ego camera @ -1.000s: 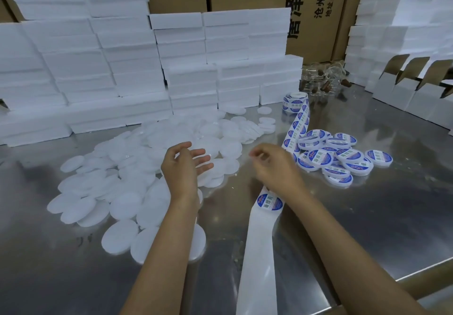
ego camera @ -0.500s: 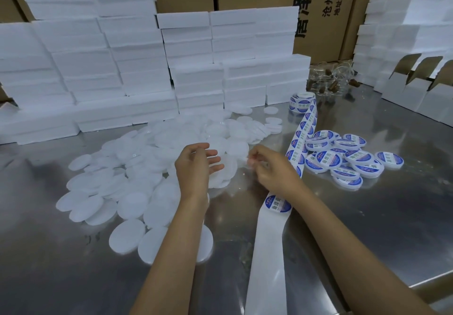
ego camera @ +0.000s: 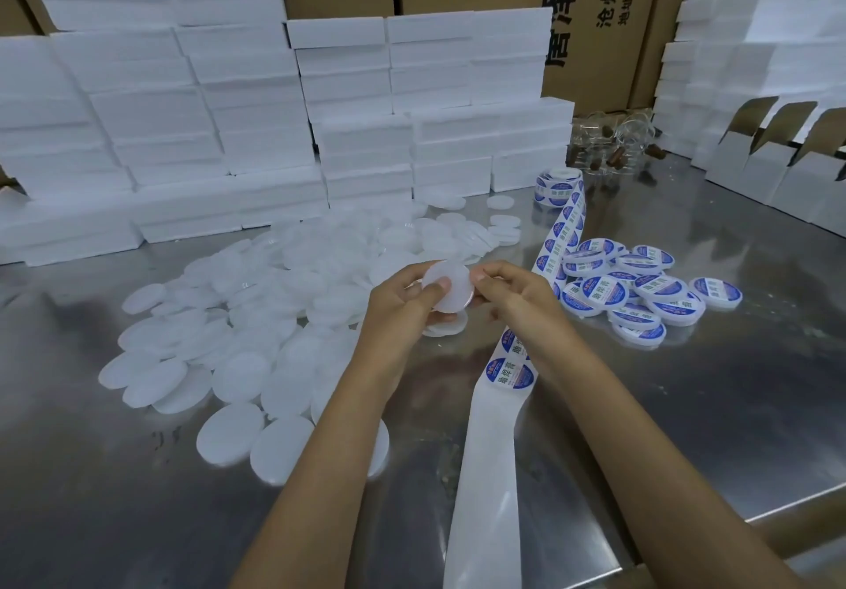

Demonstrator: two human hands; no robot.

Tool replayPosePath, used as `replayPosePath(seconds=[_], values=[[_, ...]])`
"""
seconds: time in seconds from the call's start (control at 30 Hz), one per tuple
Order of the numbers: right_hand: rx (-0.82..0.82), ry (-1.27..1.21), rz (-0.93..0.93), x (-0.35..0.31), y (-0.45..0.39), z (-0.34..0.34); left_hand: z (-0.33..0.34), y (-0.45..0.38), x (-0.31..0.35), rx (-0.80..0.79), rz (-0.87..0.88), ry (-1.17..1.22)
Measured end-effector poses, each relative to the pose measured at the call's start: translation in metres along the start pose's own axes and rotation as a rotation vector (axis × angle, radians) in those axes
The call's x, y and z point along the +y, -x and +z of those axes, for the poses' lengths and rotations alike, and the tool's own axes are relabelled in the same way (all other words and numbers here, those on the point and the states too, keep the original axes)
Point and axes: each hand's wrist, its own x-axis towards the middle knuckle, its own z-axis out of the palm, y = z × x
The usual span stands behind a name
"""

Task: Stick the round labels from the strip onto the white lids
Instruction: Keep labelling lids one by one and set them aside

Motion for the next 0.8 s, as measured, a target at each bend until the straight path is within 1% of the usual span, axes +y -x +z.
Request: replayPosePath(seconds=[0.07,0.13,0.17,0.23,0.3,0.37,0.5,0.8], values=[[0.082,0.076,-0.053,0.001,0.002,-0.004,0.000,0.002,0.001,-0.034,-0.018,0.113],[0.186,0.273,-0.125,0.006,0.008,-0.013,-0.002,0.002,0.002,-0.078,-0.044,0.211],[0.203,0.385,-0.151,0.009,0.012,-0.019,-0.003,0.001,0.001,-0.095,-0.061,0.247],[0.142,0.557,-0.162,0.014,0.023,-0.030,-0.003,0.000,0.000,-0.122,-0.090,0.296],[0.028,0.676,-0.150,0.018,0.031,-0.036,-0.001,-0.001,-0.002,-0.148,-0.113,0.310],[-0.060,0.780,-0.190,0.021,0.036,-0.036,0.001,-0.001,-0.004,-0.157,-0.141,0.308],[-0.150,0.804,-0.249,0.020,0.041,-0.030,0.004,0.001,-0.004,-0.150,-0.174,0.258],[-0.124,0.762,-0.262,0.020,0.040,-0.023,0.011,0.006,-0.006,-0.168,-0.176,0.151]])
